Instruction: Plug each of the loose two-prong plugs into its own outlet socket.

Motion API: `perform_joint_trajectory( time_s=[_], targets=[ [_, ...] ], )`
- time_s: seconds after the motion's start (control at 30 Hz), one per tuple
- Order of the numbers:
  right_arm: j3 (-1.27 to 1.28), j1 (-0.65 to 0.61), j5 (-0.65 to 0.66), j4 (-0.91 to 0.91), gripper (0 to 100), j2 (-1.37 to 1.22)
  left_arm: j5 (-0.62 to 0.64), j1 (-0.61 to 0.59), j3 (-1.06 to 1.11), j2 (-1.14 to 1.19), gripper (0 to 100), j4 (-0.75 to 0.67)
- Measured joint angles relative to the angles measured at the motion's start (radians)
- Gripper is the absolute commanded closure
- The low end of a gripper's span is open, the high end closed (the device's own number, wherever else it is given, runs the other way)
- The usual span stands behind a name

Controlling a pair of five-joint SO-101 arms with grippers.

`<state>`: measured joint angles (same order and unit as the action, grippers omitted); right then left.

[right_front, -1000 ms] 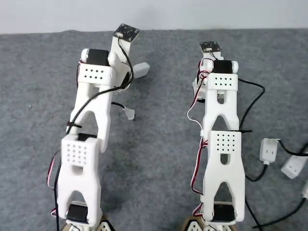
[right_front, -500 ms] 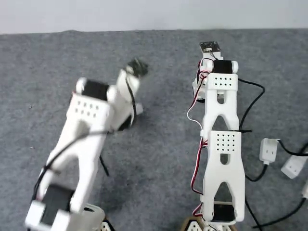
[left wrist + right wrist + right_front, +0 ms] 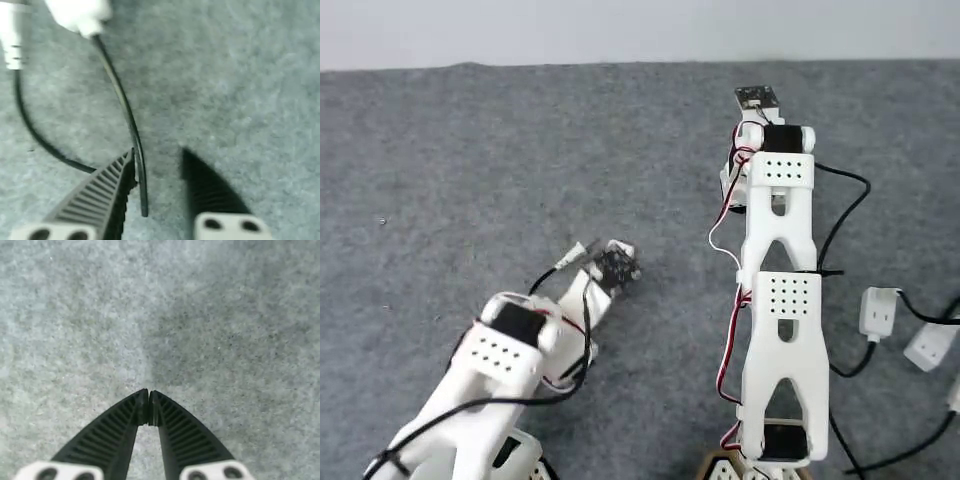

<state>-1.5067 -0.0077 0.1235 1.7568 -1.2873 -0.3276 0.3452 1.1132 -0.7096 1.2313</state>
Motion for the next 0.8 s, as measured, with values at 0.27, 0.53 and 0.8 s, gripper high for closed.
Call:
perform_joint_trajectory(
  time_s=[0.27,0.53,0.8],
  targets=[
    [0.000,0.000,0.000,0.000,99.1,0.000,0.038,0.006,0.032,-0.209,71,-0.006],
    [0.000,0.000,0.000,0.000,99.1,0.000,-0.021,-0.066,0.032,-0.270,72,-0.130],
    [0.000,0.000,-0.052,0.000,99.1,0.000,0.074,-0.239,0.043,-0.201,72,-0.199]
  ],
)
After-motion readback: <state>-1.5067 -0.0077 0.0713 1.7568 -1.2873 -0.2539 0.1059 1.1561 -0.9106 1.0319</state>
